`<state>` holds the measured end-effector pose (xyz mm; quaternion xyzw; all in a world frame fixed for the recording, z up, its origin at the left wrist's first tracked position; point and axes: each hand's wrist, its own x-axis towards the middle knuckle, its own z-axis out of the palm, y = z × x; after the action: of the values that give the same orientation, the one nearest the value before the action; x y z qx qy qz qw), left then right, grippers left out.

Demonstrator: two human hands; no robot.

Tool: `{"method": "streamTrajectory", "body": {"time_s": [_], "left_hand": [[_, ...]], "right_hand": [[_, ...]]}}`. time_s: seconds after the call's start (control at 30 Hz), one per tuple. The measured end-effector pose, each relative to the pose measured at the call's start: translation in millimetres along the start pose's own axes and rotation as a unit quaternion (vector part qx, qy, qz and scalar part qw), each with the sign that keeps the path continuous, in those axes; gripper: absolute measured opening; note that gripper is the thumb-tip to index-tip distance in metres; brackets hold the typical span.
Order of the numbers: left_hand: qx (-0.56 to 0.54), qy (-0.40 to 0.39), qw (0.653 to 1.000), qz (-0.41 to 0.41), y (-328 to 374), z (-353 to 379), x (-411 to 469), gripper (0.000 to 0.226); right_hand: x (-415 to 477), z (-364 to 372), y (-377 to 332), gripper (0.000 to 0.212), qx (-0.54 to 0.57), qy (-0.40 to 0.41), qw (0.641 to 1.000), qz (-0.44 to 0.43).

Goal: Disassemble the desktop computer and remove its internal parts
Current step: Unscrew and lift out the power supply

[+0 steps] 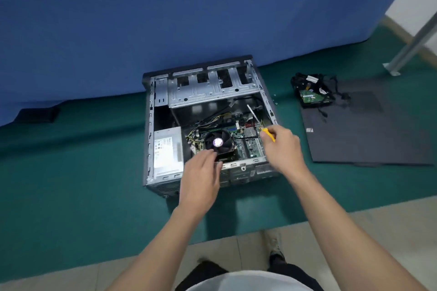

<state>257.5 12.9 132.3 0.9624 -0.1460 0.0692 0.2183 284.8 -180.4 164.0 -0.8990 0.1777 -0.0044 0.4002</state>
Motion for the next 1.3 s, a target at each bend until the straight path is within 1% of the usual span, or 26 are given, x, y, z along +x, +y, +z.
{"method": "streamTrajectory", "body": {"time_s": [0.07,0.2,0.27,0.37,0.43,0.5,0.53,0.57,0.63,0.7,0.77,0.83,0.93,1.0,1.1,1.23,1.3], "left_hand": [[0.008,0.005,0.999,-0.035,-21.3,-14.2,-15.8,0.026],[0.004,0.043,0.993,-0.105,-55.1,-36.6,-39.3,0.022],[-0.018,0.041,0.984,-0.171,-65.9,-42.2,-48.0,0.031],[-0.085,0.047,0.954,-0.283,-75.9,-46.4,-57.9,0.054],[-0.149,0.047,0.921,-0.356,-79.3,-47.3,-62.3,0.066],[-0.219,0.028,0.872,-0.437,-83.9,-43.8,-66.9,0.07],[-0.256,0.018,0.843,-0.472,-87.0,-41.4,-69.3,0.065],[-0.301,0.013,0.811,-0.501,-89.9,-38.8,-71.8,0.054],[-0.41,0.023,0.735,-0.54,-94.4,-33.1,-79.3,0.028],[-0.474,0.032,0.679,-0.56,-100.6,-25.4,-88.6,0.019],[-0.501,0.022,0.651,-0.57,-107.7,-17.6,-96.6,0.015],[-0.517,0.006,0.637,-0.572,-115.2,-9.8,-102.8,0.013],[-0.551,-0.019,0.614,-0.565,-128.4,3.0,-106.5,0.016],[-0.582,-0.04,0.595,-0.553,-137.4,11.3,-105.1,0.018],[-0.625,-0.062,0.572,-0.527,-148.0,22.6,-99.5,0.018],[-0.671,-0.061,0.545,-0.5,-157.1,34.9,-94.6,0.012],[-0.682,-0.058,0.534,-0.497,-160.9,38.1,-94.8,0.013]], "right_hand": [[-28.1,16.2,-9.2,0.024,0.027,-0.018,0.999,0.019],[-77.6,48.9,-26.6,0.021,0.101,-0.064,0.992,0.041],[-98.3,64.2,-31.7,0.019,0.128,-0.078,0.988,0.047],[-124.7,86.9,-32.8,0.017,0.158,-0.119,0.979,0.057],[-139.4,102.7,-30.6,0.016,0.179,-0.155,0.97,0.059],[-152.2,119.4,-26.2,0.017,0.199,-0.184,0.96,0.066],[-158.0,127.8,-23.9,0.017,0.205,-0.197,0.956,0.073],[-162.8,136.5,-21.6,0.017,0.211,-0.212,0.95,0.085],[-171.6,152.9,-17.8,0.018,0.23,-0.24,0.936,0.116],[-178.2,167.5,-13.7,0.02,0.245,-0.259,0.923,0.147],[-182.6,181.6,-11.4,0.019,0.267,-0.274,0.907,0.178],[-185.5,195.6,-11.0,0.017,0.294,-0.278,0.892,0.203],[-187.7,218.7,-10.6,0.011,0.331,-0.259,0.877,0.232],[-187.2,232.0,-10.8,0.015,0.354,-0.246,0.867,0.252],[-186.9,244.9,-11.4,0.02,0.402,-0.23,0.84,0.283],[-185.3,255.4,-9.3,0.021,0.459,-0.21,0.806,0.308],[-185.0,259.7,-7.8,0.022,0.479,-0.209,0.793,0.312]]}}
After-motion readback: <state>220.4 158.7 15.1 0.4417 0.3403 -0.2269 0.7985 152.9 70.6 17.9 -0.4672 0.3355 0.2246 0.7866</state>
